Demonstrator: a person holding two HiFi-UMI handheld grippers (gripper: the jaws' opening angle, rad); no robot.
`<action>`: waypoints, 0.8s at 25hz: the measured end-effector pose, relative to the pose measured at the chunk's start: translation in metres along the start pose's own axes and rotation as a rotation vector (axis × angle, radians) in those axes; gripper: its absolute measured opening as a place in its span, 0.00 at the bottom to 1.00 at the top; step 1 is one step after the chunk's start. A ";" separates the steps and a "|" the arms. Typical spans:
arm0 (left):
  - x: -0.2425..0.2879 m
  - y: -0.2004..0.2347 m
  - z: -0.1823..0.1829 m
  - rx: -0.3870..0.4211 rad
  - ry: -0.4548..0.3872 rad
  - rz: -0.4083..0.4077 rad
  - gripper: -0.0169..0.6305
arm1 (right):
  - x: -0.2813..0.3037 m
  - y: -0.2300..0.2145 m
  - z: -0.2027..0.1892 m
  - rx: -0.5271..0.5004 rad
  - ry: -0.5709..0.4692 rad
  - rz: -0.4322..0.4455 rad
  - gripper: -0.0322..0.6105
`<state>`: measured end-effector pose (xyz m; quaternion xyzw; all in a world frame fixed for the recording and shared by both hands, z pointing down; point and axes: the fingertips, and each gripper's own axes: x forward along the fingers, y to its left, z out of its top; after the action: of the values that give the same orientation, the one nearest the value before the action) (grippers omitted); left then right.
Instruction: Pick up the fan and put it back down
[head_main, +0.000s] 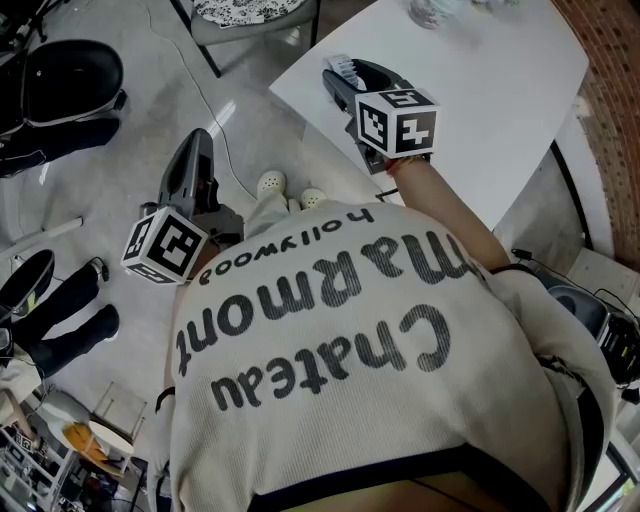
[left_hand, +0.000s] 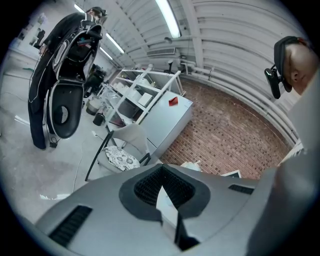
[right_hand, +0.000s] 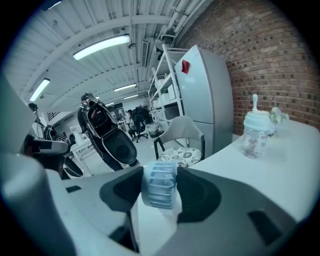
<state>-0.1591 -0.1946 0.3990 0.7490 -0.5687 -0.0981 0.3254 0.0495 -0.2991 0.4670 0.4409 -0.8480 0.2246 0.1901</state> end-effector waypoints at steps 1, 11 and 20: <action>0.000 0.000 0.000 0.000 0.002 0.003 0.03 | 0.001 0.001 0.001 -0.003 0.002 0.003 0.38; 0.000 -0.004 -0.018 0.001 0.018 0.036 0.03 | -0.001 -0.003 -0.004 -0.022 0.004 0.021 0.38; -0.012 0.005 -0.035 -0.044 0.013 0.075 0.03 | 0.007 0.004 0.003 -0.040 0.010 0.047 0.38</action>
<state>-0.1488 -0.1709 0.4262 0.7204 -0.5920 -0.0937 0.3490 0.0424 -0.3032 0.4673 0.4157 -0.8615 0.2142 0.1979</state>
